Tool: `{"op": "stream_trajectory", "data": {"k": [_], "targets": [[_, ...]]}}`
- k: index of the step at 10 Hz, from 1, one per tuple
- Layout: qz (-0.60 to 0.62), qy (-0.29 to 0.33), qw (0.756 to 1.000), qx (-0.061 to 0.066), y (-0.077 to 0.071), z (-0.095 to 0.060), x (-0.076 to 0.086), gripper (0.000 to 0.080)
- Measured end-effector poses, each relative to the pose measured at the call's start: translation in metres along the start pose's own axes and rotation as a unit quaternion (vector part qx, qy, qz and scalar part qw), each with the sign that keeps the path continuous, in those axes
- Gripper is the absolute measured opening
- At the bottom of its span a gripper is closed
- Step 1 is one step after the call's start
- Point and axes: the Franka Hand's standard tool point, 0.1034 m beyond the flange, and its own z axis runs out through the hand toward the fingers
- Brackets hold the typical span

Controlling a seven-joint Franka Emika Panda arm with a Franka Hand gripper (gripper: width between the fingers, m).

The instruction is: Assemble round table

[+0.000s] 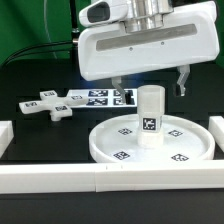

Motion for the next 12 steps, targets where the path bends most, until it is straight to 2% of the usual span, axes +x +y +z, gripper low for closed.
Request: {"op": "stream_trajectory", "data": {"k": [3,5,8,9,11,12], "targets": [[-0.142,-0.02,0.99,-0.012,-0.007,0.0,0.011,0.0649],[-0.184,-0.018,0.983,-0.012,-0.005,0.0,0.01,0.0649],[-0.286,-0.022,0.958,-0.013,-0.002,0.001,0.01,0.0649],[-0.321,-0.024,0.947,-0.015,-0.002,0.001,0.01,0.0649],[-0.428,-0.031,0.902,-0.035,-0.01,0.003,0.015,0.0649],[-0.47,-0.038,0.881,-0.04,-0.013,0.005,0.015,0.0649]]}}
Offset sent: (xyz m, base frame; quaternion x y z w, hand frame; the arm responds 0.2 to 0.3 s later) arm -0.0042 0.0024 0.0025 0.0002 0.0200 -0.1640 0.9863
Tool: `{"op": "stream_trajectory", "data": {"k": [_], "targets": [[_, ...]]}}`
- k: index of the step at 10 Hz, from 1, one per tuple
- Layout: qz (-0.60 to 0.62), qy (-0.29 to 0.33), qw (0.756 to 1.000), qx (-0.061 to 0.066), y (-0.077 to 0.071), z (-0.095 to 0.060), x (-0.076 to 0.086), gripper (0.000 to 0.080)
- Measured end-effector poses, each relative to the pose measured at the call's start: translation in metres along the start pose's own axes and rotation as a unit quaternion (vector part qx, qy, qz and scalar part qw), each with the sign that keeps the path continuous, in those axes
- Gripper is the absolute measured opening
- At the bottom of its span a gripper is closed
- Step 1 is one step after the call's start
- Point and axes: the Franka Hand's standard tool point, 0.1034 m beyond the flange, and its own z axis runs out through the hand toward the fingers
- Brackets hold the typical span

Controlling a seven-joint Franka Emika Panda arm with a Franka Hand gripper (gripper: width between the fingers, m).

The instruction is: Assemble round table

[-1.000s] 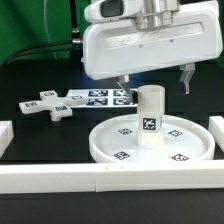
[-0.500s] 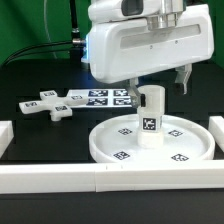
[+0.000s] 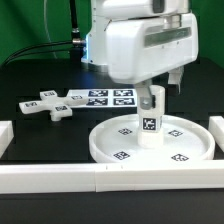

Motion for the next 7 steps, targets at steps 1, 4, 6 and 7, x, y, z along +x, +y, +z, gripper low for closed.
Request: {"op": "stream_trajectory", "data": {"k": [1,4,6,7], "targets": [[-0.034,-0.004,0.999,0.0,-0.001,0.002,-0.002,0.0649],[-0.111,-0.01,0.994,0.007,0.002,0.005,-0.012,0.0649],[-0.174,-0.013,0.985,0.007,0.004,0.005,-0.015,0.0649],[-0.209,-0.014,0.978,0.008,0.004,0.006,-0.018,0.0649]]}}
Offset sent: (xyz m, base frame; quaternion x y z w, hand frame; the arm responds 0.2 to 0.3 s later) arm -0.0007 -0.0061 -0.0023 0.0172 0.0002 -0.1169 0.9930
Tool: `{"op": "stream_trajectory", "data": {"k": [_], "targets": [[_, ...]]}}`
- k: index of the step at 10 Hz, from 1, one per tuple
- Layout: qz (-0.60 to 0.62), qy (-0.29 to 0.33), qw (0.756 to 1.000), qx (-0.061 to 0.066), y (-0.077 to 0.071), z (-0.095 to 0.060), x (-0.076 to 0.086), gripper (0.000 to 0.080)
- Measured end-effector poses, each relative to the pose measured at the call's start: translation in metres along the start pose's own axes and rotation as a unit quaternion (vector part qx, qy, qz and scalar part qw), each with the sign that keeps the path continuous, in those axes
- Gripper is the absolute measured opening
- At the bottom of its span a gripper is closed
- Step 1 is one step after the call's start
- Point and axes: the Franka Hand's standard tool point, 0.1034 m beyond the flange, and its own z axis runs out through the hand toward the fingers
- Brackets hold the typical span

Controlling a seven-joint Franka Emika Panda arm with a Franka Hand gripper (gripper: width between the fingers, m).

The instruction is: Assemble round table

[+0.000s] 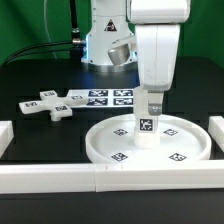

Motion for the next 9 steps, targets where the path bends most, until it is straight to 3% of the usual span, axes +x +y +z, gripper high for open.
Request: {"op": "stream_trajectory", "data": {"k": [4,5,6,7,8,9], "targets": [[-0.029,-0.003,1.0,0.005,-0.0029,0.0028,-0.0059,0.0622],[-0.028,-0.003,1.0,0.005,-0.003,0.0031,-0.0065,0.0443],[-0.028,-0.003,1.0,0.005,-0.0029,0.0031,-0.0066,0.0443],[-0.028,-0.003,1.0,0.005,-0.0029,0.0032,-0.0067,0.0242],[-0.028,-0.003,1.0,0.005,-0.003,0.0033,-0.0068,0.0107],[-0.028,-0.004,1.0,0.005,-0.003,0.0034,-0.0068,0.0021]]}}
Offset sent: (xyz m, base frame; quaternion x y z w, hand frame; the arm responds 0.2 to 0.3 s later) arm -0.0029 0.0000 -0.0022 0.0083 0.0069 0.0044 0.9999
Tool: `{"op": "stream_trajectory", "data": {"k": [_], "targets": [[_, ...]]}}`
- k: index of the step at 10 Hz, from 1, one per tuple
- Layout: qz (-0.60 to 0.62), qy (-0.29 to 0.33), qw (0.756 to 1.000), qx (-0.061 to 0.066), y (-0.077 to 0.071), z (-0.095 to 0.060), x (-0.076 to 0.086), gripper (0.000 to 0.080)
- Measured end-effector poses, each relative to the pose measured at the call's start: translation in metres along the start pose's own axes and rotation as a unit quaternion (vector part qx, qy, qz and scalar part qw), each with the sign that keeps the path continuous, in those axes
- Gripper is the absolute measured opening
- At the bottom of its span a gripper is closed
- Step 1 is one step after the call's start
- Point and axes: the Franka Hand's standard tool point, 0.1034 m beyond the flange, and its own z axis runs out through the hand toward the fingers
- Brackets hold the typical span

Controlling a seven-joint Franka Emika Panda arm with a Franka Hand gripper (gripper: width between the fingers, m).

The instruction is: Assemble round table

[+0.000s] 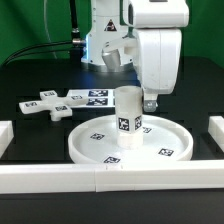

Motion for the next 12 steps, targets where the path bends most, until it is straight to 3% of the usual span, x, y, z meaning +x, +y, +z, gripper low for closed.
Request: {"op": "stream_trajectory", "data": {"k": [5,7,8,9,10,11,12], "targets": [[-0.007,-0.001,1.0,-0.001,0.001,-0.005,-0.004,0.0001],[-0.008,-0.001,1.0,0.0,0.0,-0.004,-0.004,0.0049],[-0.011,-0.002,1.0,0.0,0.0,-0.004,-0.006,0.0249],[-0.01,-0.002,1.0,0.0,0.0,-0.005,-0.008,0.0249],[-0.011,-0.005,1.0,0.003,-0.002,-0.006,-0.01,0.0431],[-0.009,-0.005,1.0,0.004,-0.003,-0.007,-0.014,0.0431],[-0.005,-0.005,1.0,0.003,-0.003,-0.008,-0.016,0.059]]}}
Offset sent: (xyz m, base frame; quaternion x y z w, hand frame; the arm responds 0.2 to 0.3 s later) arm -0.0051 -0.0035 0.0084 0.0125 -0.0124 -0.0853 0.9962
